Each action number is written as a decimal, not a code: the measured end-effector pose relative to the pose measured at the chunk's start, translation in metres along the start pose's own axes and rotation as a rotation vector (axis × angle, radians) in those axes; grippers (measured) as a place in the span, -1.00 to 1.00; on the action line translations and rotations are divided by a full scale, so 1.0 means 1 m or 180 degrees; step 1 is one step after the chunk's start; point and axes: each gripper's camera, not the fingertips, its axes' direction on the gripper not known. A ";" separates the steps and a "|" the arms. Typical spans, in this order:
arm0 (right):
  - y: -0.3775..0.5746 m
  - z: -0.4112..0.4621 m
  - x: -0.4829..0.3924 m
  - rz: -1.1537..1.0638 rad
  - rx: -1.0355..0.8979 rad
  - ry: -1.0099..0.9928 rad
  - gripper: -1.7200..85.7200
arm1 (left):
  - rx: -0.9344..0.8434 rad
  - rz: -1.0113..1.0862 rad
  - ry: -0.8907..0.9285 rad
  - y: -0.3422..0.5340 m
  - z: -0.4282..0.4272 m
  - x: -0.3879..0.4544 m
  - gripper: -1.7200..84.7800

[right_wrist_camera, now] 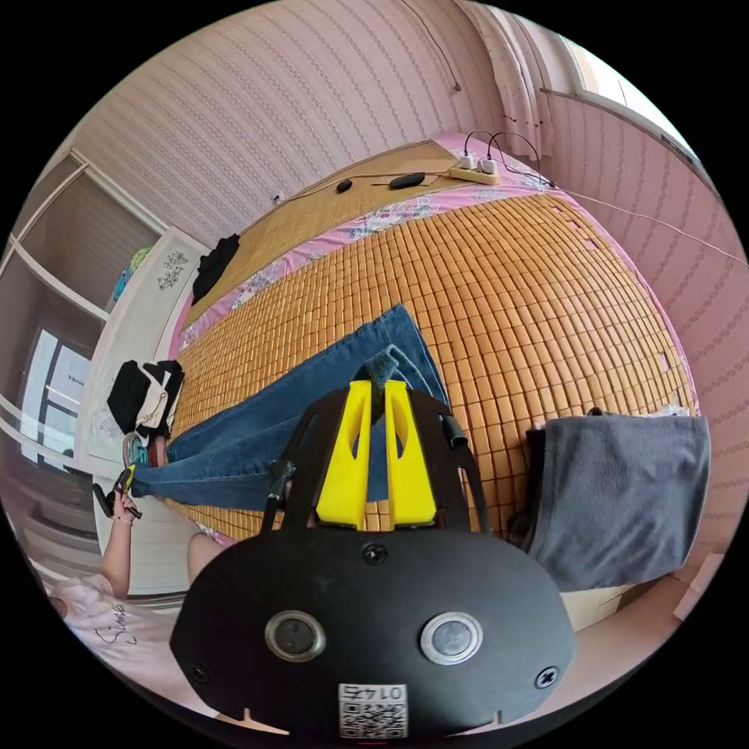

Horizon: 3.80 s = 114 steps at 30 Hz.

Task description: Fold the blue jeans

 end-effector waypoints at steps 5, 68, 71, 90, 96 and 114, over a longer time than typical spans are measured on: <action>-0.028 0.050 0.005 0.0407 0.0134 0.0237 -0.68 | -0.0317 -0.0293 -0.0750 -0.008 0.072 0.036 -0.81; 0.251 -0.062 -0.006 -0.0113 0.0191 0.0703 -0.97 | -0.2188 0.4613 0.0025 0.300 0.372 0.634 -0.98; 0.295 -0.127 -0.026 -0.0247 0.0501 0.0624 -0.97 | -0.1813 0.4836 0.0196 0.304 0.333 0.635 -0.98; 0.367 -0.082 0.019 0.0152 -0.0789 0.0344 -0.71 | -0.1861 0.4336 0.0516 0.278 0.328 0.643 -0.98; 0.370 -0.080 0.017 0.0142 -0.0611 0.0138 -0.88 | -0.1741 0.4428 0.0548 0.283 0.308 0.635 -0.98; 0.274 -0.010 0.056 0.0323 -0.0514 0.0898 -0.76 | -0.1787 0.3713 0.0530 0.257 0.321 0.602 -0.87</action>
